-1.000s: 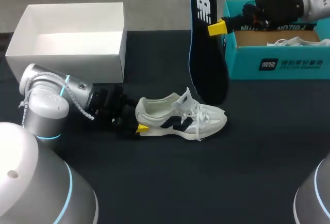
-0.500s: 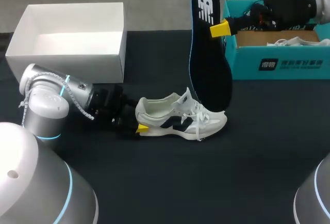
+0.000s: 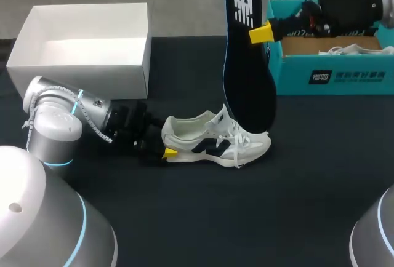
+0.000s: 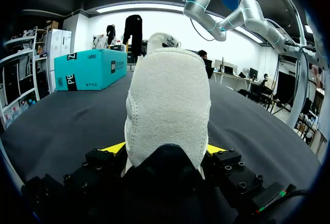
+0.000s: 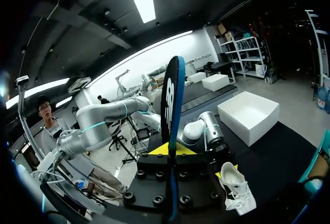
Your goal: Take the shoe out of the shoebox, open the shoe tongue, remove and reinsert the insole, then place the shoe into the shoebox
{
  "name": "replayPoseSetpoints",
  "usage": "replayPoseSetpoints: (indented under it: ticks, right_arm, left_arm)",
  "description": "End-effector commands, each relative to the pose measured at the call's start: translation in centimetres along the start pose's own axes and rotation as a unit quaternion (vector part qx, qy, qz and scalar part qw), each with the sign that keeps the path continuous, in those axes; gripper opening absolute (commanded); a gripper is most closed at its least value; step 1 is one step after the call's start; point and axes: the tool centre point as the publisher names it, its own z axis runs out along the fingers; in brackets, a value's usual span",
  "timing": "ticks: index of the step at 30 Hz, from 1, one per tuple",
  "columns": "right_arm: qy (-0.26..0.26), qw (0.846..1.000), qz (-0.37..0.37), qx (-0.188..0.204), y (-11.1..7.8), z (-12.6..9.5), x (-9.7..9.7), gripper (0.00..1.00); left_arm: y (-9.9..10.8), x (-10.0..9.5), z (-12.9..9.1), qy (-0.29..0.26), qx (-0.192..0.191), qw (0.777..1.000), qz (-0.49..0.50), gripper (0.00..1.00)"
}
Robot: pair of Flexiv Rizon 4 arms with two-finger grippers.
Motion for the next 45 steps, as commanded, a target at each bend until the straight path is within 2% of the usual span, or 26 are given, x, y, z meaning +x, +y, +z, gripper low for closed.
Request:
replayPoseSetpoints:
  ticks: [1, 16, 19, 20, 22, 24, 45]
  right_arm:
    - [-0.002, 1.0, 0.001, -0.001, -0.24, 0.03, 0.18, 0.0]
    - [-0.002, 1.0, 0.001, -0.001, -0.24, 0.03, 0.18, 0.0]
    - [-0.002, 1.0, 0.001, -0.001, -0.24, 0.03, 0.18, 0.0]
    - [-0.002, 1.0, 0.001, -0.001, -0.24, 0.03, 0.18, 0.0]
    - [-0.002, 1.0, 0.001, -0.001, -0.24, 0.03, 0.18, 0.0]
    - [-0.002, 1.0, 0.001, -0.001, -0.24, 0.03, 0.18, 0.0]
    - [-0.002, 1.0, 0.001, -0.001, -0.24, 0.03, 0.18, 0.0]
  left_arm:
    - [-0.01, 0.02, 0.04, 0.0, -0.001, 1.0, 0.0, 0.0]
    - [-0.01, 0.02, 0.04, 0.0, -0.001, 1.0, 0.0, 0.0]
    - [-0.01, 0.02, 0.04, 0.0, -0.001, 1.0, 0.0, 0.22]
    - [-0.01, 0.02, 0.04, 0.0, -0.001, 1.0, 0.0, 0.27]
    - [-0.01, 0.02, 0.04, 0.0, -0.001, 1.0, 0.0, 0.45]
    - [-0.01, 0.02, 0.04, 0.0, -0.001, 1.0, 0.0, 1.0]
    - [0.09, -0.19, -0.37, 0.002, -0.002, 1.0, 0.001, 1.0]
